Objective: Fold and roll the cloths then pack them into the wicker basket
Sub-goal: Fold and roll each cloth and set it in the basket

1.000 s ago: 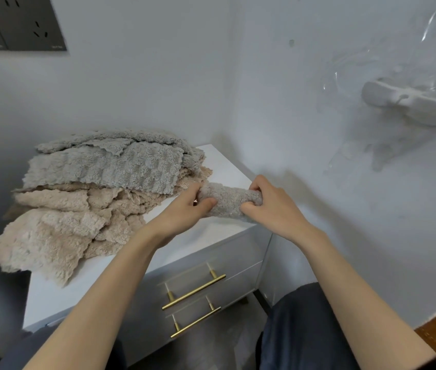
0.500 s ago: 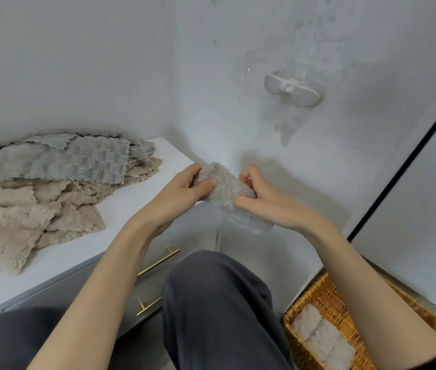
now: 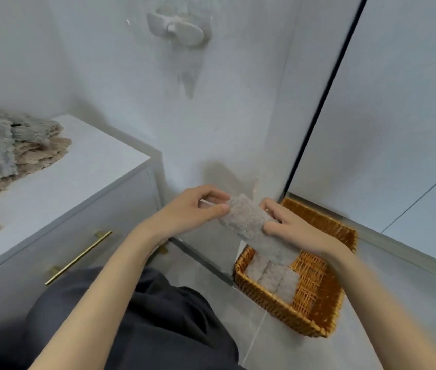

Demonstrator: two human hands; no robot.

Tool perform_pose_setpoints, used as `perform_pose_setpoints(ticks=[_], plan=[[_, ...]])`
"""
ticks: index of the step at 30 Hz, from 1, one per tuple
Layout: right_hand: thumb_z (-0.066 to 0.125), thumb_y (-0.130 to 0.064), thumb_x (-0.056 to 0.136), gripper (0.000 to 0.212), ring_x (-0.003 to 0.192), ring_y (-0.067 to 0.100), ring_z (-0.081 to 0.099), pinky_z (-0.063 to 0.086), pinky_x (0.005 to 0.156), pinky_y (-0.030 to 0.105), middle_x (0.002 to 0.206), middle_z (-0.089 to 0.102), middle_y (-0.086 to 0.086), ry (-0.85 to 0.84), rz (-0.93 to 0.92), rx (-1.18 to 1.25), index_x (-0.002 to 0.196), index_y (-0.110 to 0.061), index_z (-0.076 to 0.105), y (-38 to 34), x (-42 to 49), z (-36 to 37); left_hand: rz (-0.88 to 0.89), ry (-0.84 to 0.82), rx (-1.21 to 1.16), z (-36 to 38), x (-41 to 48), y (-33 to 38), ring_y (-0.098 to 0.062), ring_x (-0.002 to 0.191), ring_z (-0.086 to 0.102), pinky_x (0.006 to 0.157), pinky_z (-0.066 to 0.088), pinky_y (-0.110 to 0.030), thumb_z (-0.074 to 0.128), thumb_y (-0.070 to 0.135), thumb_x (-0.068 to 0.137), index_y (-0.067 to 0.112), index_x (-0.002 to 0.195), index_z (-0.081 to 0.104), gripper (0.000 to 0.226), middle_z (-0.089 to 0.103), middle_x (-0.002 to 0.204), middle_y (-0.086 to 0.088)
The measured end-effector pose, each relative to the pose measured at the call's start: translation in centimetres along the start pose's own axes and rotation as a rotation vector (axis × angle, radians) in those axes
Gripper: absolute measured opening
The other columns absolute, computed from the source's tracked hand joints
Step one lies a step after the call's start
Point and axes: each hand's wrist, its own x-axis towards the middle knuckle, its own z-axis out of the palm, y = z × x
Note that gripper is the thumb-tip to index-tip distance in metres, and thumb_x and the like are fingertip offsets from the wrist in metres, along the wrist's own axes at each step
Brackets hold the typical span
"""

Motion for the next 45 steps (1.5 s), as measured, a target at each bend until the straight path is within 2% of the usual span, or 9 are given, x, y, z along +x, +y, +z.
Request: perform_pose_setpoints(ticks=[4,13,17,22,28,33,37,40,45], plan=[[0.052,-0.049,0.065,0.046,0.077,0.015,0.042,0.034,0.068,0.033,0.089,0.044,0.002,0.159,0.213,0.101,0.092,-0.014,0.043,7.2,-2.5,-1.2,-0.051,-0.038,0.071,3.5,2.2,-1.3,-0.003,0.092,0.059,0.082,0.047,-0.020,0.054,0.034,0.095,0.028,0.114,0.061,0.021,0.059,0.111,0.011],[0.056,-0.020,0.081,0.025,0.062,0.023,0.038,0.035,0.051,0.029,0.070,0.037,0.006,0.697,0.737,0.479,0.071,-0.018,0.033,23.9,-4.3,1.2,-0.133,-0.085,0.058,11.2,5.0,-7.1,0.013,0.090,0.049,0.070,0.035,-0.007,0.052,0.030,0.096,0.033,0.105,0.059,0.012,0.056,0.100,0.027],[0.054,-0.014,0.088,0.023,0.075,0.020,0.047,0.043,0.059,0.031,0.089,0.041,0.007,0.675,0.933,0.454,0.101,-0.011,0.035,28.5,-3.1,3.3,-0.179,-0.061,0.120,13.3,5.1,-9.7,0.012,0.084,0.050,0.065,0.036,-0.004,0.053,0.025,0.096,0.031,0.103,0.059,0.012,0.058,0.096,0.023],[0.049,-0.014,0.096,0.056,0.128,0.038,0.040,0.037,0.105,0.043,0.139,0.039,0.021,0.699,1.153,0.374,0.141,0.007,0.025,31.9,-2.4,5.5,-0.211,-0.084,0.173,13.8,5.4,-10.8,0.008,0.082,0.052,0.062,0.036,-0.005,0.051,0.022,0.096,0.031,0.104,0.060,0.015,0.060,0.097,0.020],[0.041,-0.019,0.101,0.064,0.138,0.036,0.029,0.031,0.108,0.043,0.154,0.022,0.020,0.872,1.343,0.577,0.151,-0.003,0.004,34.2,-0.6,7.3,-0.228,-0.057,0.138,13.2,6.1,-11.5,0.005,0.084,0.053,0.071,0.038,-0.010,0.050,0.020,0.097,0.032,0.101,0.060,0.016,0.061,0.098,0.019],[0.035,-0.009,0.101,0.048,0.129,0.037,0.044,0.040,0.105,0.045,0.145,0.040,0.019,0.830,1.330,0.691,0.146,0.001,0.026,35.6,-0.3,8.5,-0.237,-0.036,0.106,13.1,6.5,-12.1,0.006,0.088,0.053,0.074,0.038,-0.009,0.050,0.018,0.096,0.032,0.100,0.061,0.018,0.060,0.098,0.022],[0.030,-0.009,0.102,0.041,0.129,0.036,0.043,0.039,0.103,0.039,0.142,0.042,0.021,0.638,1.374,0.477,0.141,0.004,0.033,36.3,-0.4,8.0,-0.251,-0.039,0.098,13.1,6.8,-12.3,0.005,0.090,0.054,0.074,0.037,-0.007,0.051,0.018,0.096,0.035,0.097,0.060,0.019,0.061,0.098,0.021],[0.045,-0.010,0.098,0.039,0.122,0.031,0.049,0.044,0.094,0.031,0.126,0.050,0.018,0.397,1.371,0.026,0.134,0.003,0.042,36.0,-0.9,8.0,-0.250,-0.041,0.099,13.3,7.0,-12.3,0.008,0.086,0.052,0.073,0.036,-0.007,0.051,0.018,0.096,0.033,0.099,0.060,0.018,0.060,0.096,0.022],[0.051,-0.001,0.088,0.045,0.115,0.042,0.045,0.041,0.091,0.043,0.133,0.041,0.022,0.443,0.974,-0.392,0.131,0.001,0.039,36.6,-2.4,8.2,-0.243,-0.038,0.096,13.4,7.1,-12.1,0.007,0.084,0.052,0.072,0.036,-0.008,0.050,0.019,0.096,0.033,0.099,0.061,0.018,0.060,0.095,0.023]])
